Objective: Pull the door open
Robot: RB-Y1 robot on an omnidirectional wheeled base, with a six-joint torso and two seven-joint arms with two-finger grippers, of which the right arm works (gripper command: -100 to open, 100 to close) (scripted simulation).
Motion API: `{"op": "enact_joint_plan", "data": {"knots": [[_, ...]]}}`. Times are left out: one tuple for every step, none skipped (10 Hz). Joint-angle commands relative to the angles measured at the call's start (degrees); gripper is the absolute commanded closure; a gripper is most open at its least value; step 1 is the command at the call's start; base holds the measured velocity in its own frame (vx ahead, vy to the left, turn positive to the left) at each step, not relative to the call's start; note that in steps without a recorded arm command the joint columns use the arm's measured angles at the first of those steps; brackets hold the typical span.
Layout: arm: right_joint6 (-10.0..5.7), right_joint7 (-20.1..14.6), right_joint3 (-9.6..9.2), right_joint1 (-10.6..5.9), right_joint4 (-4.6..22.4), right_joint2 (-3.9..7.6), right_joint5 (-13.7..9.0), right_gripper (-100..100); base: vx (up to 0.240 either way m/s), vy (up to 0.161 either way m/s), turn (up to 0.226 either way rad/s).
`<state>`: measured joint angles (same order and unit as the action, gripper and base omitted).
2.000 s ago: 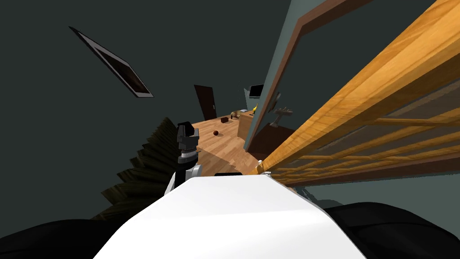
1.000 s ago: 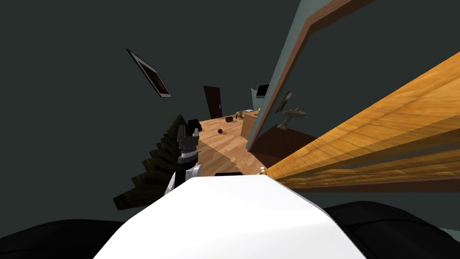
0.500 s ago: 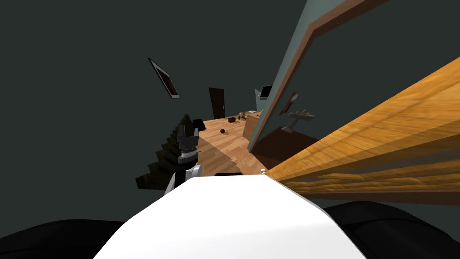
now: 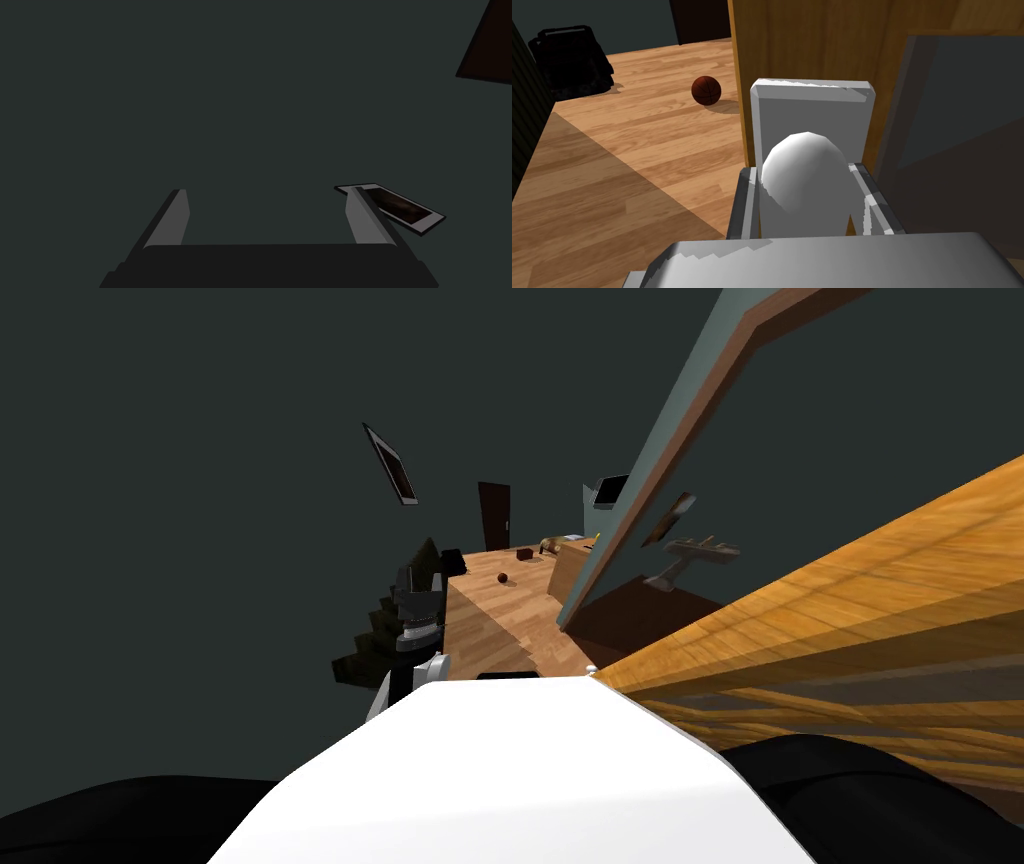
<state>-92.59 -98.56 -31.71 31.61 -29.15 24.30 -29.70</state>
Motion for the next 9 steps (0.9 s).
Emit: {"op": "enact_joint_plan", "data": {"knots": [[0.02,-0.6,-0.37,-0.82,2.4,-1.17,0.2,100,-0.022,-0.001,0.109],[0.18,-0.5,-0.20,-0.60,2.6,-1.51,0.0,100,-0.033,0.009,0.184],[0.15,-0.5,-0.11,-0.49,2.8,-1.68,-0.1,100,-0.049,0.014,0.264],[-0.15,-0.5,0.06,-0.27,3.0,-2.04,-0.3,100,-0.067,0.018,0.255],[-0.59,-0.4,0.18,-0.11,3.2,-2.32,-0.4,100,-0.100,0.017,0.191],[-1.17,-0.3,0.30,0.05,3.4,-2.58,-0.5,100,-0.113,0.024,0.235],[-2.16,-0.3,0.45,0.25,3.6,-2.93,-0.7,100,-0.184,0.017,0.220],[-2.16,-0.3,0.45,0.25,4.0,-2.93,-0.7,100,-0.162,0.015,0.061],[-2.16,-0.3,0.45,0.25,3.6,-2.93,-0.7,100,-0.072,0.019,-0.035]]}}
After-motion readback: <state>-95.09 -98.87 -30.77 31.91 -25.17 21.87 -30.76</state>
